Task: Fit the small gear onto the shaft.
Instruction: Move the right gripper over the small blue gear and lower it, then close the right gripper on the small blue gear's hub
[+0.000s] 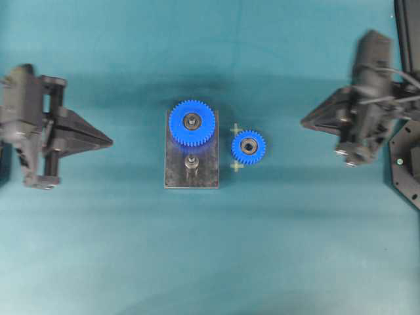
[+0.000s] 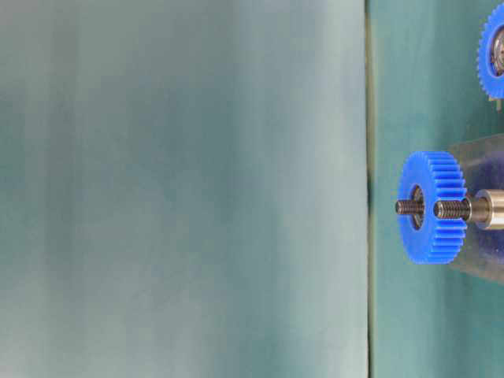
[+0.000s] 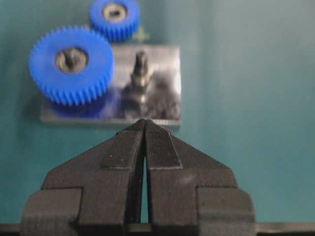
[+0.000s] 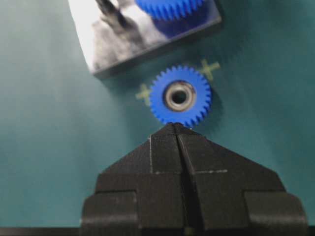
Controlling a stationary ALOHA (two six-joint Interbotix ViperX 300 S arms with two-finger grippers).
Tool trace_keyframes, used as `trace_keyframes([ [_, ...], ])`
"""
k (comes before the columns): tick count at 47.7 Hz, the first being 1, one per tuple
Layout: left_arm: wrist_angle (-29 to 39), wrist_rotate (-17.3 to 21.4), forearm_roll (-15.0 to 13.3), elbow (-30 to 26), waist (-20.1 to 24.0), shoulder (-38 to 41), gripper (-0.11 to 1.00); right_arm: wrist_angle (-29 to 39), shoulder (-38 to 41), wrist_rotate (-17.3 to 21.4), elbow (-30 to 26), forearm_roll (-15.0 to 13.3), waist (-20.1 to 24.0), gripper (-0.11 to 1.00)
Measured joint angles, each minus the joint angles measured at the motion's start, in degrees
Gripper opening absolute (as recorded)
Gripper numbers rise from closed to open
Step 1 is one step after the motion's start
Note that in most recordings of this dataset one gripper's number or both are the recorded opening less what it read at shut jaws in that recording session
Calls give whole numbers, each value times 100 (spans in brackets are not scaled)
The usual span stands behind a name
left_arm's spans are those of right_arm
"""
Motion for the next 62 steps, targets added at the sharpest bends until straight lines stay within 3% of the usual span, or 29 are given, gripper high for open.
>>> trace_keyframes([
  [15,62,0,0,-176,0,519,0,519,1239,0,-633,0,-264,5],
  [18,62,0,0,-176,0,527,0,712,1521,0,-800,-9,-281,16],
  [29,114,9,0,-202,0,527,0,967,2382,0,-1283,-18,-316,82],
  [33,158,9,0,-211,0,527,0,967,2681,0,-1450,-9,-334,96],
  [48,193,9,0,-220,0,527,0,1090,3718,0,-1925,-18,-387,95],
  [62,202,9,0,-220,0,536,0,1125,4008,0,-2004,-18,-387,95],
])
